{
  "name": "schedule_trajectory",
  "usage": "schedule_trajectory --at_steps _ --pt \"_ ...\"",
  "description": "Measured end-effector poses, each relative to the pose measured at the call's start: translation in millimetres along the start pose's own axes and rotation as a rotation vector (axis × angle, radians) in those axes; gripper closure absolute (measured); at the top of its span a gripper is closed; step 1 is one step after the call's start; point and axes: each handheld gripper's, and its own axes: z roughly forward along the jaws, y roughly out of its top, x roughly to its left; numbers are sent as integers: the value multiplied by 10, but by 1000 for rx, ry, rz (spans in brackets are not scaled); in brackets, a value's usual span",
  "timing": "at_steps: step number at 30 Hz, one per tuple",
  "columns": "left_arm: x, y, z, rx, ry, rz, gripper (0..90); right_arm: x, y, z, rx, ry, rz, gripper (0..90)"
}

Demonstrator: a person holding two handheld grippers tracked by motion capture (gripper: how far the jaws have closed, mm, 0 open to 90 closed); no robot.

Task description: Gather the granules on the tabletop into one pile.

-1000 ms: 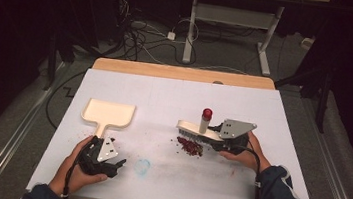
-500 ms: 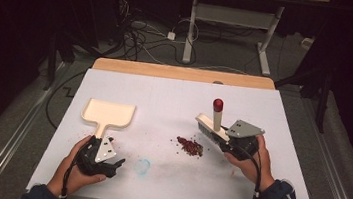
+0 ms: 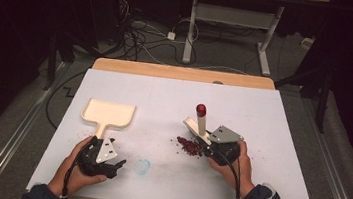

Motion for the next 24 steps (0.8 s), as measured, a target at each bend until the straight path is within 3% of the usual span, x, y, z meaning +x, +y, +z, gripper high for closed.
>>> schedule_trajectory --at_steps 3,8,11,16,20,22,24 --pt "-1 -1 -8 -2 2 -2 225 5 13 -53 -8 -16 -32 675" --pt "8 -3 -20 -5 7 -6 226 -79 42 -193 -67 -5 6 675" --pt "11 -4 -19 -4 11 -8 225 -90 67 -274 -119 42 20 675" --pt "21 -7 -28 -11 17 -14 225 70 134 -279 -145 138 27 675" --pt "31 -13 -43 -11 20 -17 225 240 166 -198 -134 245 90 675" --pt "35 -19 -44 -13 20 -21 226 318 160 -141 -119 296 91 675" --pt "40 -23 -41 -10 18 -22 225 383 151 -77 -102 311 98 675"
